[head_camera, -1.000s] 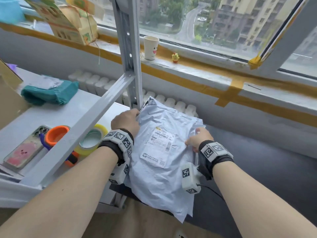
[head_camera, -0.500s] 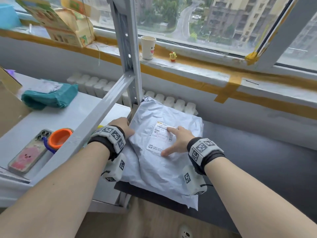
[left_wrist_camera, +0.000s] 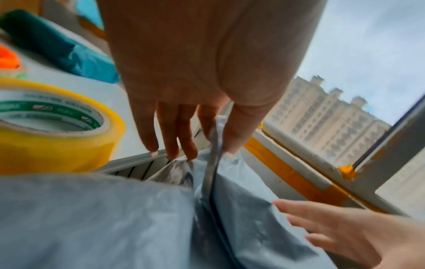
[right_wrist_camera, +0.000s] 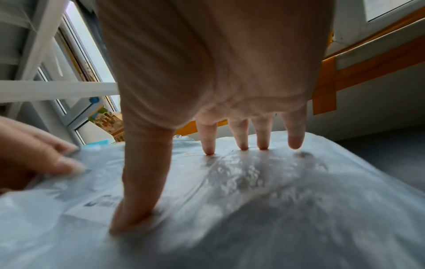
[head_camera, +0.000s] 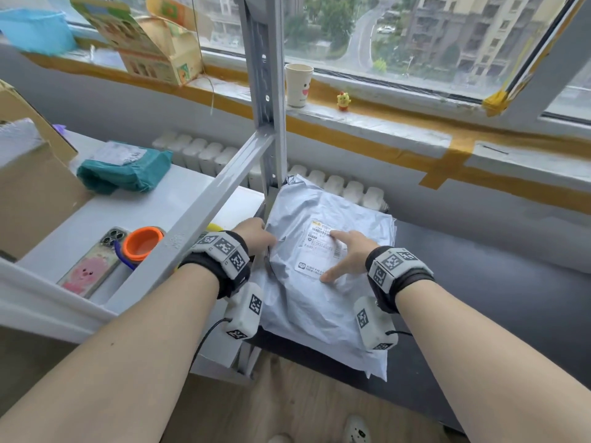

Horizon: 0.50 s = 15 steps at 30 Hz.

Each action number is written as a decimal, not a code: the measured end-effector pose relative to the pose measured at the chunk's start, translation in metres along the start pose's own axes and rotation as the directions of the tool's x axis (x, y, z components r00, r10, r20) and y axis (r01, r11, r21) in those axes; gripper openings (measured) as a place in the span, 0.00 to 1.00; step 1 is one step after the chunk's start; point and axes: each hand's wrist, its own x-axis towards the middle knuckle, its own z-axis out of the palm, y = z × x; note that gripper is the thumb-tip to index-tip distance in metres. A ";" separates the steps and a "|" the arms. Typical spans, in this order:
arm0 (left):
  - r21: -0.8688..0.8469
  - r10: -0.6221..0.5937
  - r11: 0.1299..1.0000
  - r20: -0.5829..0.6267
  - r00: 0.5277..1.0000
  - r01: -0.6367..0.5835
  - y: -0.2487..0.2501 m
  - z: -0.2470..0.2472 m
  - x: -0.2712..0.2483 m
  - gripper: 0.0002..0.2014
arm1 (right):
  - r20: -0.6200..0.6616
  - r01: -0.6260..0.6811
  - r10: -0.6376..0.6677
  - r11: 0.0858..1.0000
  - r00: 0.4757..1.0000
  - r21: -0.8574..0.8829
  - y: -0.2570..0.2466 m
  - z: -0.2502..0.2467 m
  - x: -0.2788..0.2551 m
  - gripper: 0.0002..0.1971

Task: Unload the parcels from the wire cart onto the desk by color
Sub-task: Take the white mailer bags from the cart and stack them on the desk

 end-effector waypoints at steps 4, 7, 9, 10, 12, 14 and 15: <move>-0.113 0.093 0.987 -0.204 0.975 -0.118 0.003 0.001 -0.002 0.14 | 0.030 -0.012 0.011 0.998 1.000 0.057 0.004 -0.007 -0.006 0.57; -0.266 0.037 0.960 -0.196 0.980 -0.089 0.008 0.002 -0.004 0.08 | 0.034 -0.025 0.024 0.998 0.999 0.056 0.009 -0.010 -0.011 0.55; -0.234 0.002 0.972 -0.052 0.999 -0.014 0.013 -0.002 -0.013 0.18 | 0.039 -0.031 0.028 0.997 0.999 0.066 0.011 -0.009 -0.012 0.52; -0.163 -0.023 0.986 0.048 0.999 0.031 0.015 -0.003 -0.018 0.26 | 0.039 -0.032 0.029 0.997 0.999 0.070 0.012 -0.008 -0.012 0.52; -0.041 -0.053 0.997 0.148 0.988 0.059 0.018 -0.007 -0.026 0.33 | 0.034 -0.028 0.025 0.997 0.999 0.078 0.013 -0.007 -0.013 0.51; -0.146 -0.054 0.987 0.132 0.990 0.073 0.018 -0.010 -0.023 0.27 | 0.029 -0.018 0.015 0.996 0.999 0.092 0.013 -0.009 -0.012 0.51; -0.256 -0.071 0.961 0.118 0.990 0.099 0.018 -0.011 -0.024 0.23 | 0.026 -0.018 0.015 0.995 1.000 0.101 0.012 -0.010 -0.012 0.50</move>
